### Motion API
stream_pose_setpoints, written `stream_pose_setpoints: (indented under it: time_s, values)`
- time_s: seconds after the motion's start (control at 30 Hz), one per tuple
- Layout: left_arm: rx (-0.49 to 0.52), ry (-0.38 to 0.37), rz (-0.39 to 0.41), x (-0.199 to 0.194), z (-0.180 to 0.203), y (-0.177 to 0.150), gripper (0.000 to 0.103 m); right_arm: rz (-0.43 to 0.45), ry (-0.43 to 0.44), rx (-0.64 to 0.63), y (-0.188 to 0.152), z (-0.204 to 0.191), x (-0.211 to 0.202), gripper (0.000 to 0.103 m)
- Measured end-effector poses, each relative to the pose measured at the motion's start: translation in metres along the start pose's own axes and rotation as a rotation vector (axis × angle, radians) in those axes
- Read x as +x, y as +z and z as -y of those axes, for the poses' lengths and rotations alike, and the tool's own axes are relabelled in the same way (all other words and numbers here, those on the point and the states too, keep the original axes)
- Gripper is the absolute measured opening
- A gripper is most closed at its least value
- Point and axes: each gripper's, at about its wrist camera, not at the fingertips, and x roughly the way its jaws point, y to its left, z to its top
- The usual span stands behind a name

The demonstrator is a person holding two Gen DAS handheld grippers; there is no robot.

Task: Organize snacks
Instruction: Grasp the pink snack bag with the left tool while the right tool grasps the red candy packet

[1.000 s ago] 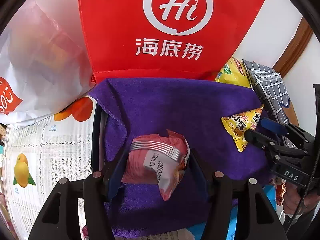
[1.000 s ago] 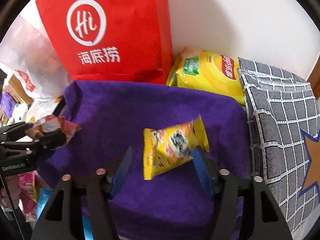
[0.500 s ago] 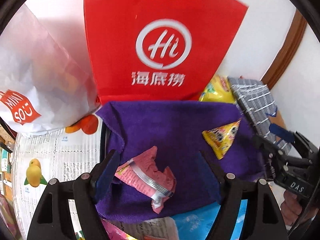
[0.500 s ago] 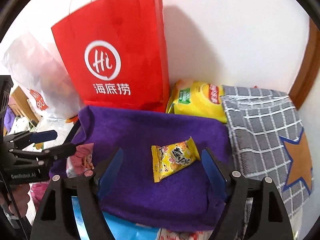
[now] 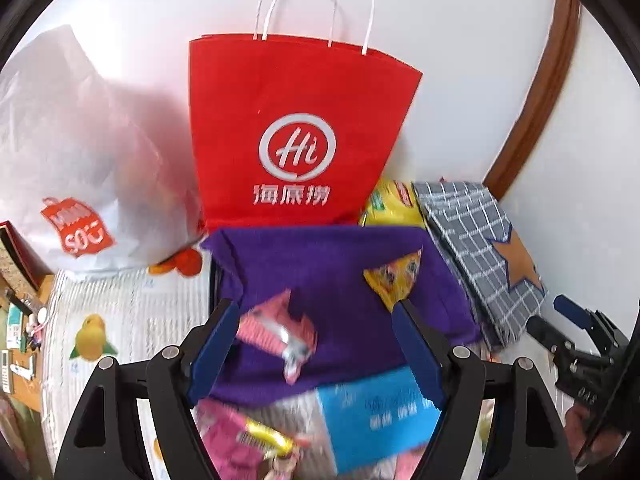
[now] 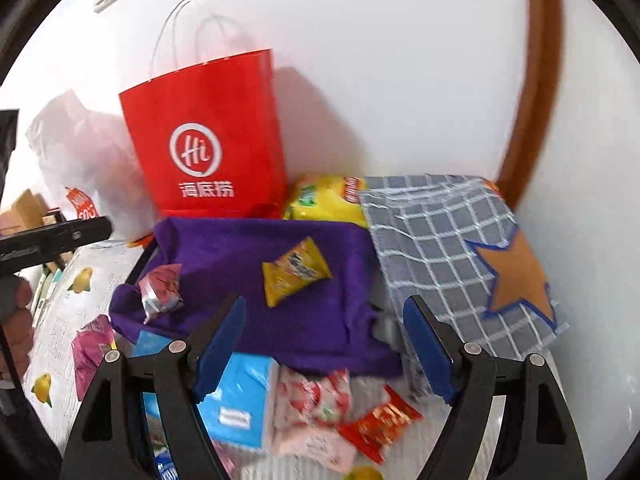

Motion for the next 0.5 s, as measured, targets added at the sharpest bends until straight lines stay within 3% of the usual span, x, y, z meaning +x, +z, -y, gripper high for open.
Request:
stream_pose_setpoints:
  time_s: [0.27,0.5]
  values:
    - [-0.031,0.052,0.004,-0.033,-0.027,-0.042,0.077,-0.047,-0.035,-0.006,-0.037,0.008,-0.022,0.080]
    - [-0.128,0.111,-0.023,-0.048,-0.056,-0.084,0.077,-0.055,-0.055,-0.019,-0.070,0.021,-0.033,0.080]
